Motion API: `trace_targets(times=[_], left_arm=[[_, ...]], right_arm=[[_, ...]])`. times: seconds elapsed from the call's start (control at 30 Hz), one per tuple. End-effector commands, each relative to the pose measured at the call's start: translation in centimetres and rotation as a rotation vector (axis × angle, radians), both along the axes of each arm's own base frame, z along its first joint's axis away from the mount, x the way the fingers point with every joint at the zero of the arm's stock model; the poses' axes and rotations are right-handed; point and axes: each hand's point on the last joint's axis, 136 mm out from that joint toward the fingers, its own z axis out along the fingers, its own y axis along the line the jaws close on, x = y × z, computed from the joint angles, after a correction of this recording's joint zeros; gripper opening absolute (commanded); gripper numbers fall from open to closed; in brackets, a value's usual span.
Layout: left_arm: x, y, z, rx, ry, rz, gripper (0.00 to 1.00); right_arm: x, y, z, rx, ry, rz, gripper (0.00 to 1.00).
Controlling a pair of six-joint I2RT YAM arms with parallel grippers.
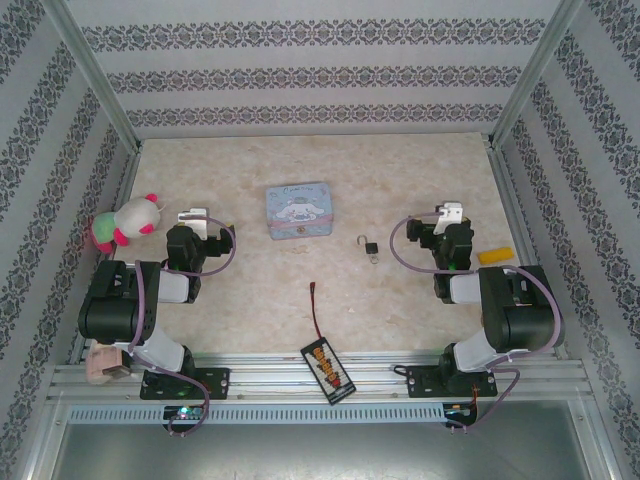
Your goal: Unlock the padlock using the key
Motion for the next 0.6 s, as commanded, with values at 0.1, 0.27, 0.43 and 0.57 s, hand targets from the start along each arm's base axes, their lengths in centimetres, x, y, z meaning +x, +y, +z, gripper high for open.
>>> trace_targets(times=[0.1, 0.27, 0.43, 0.57], left_arm=[[0.6, 0.0, 1.0, 0.009, -0.039, -0.012, 0.99], [0.6, 0.0, 1.0, 0.009, -0.040, -0.012, 0.99], [0.6, 0.0, 1.0, 0.008, -0.039, -0.012, 0.99], [0.6, 0.0, 1.0, 0.009, -0.039, -0.012, 0.99]], right_arm=[[0.0, 2.7, 0.5, 0.029, -0.019, 0.192, 0.98], [-0.3, 3.4, 0.6, 0.026, -0.026, 0.240, 0.98], [0.5, 0.6, 0.4, 0.034, -0.009, 0.069, 0.98], [0.5, 0.2, 0.4, 0.023, -0.004, 0.032, 0.98]])
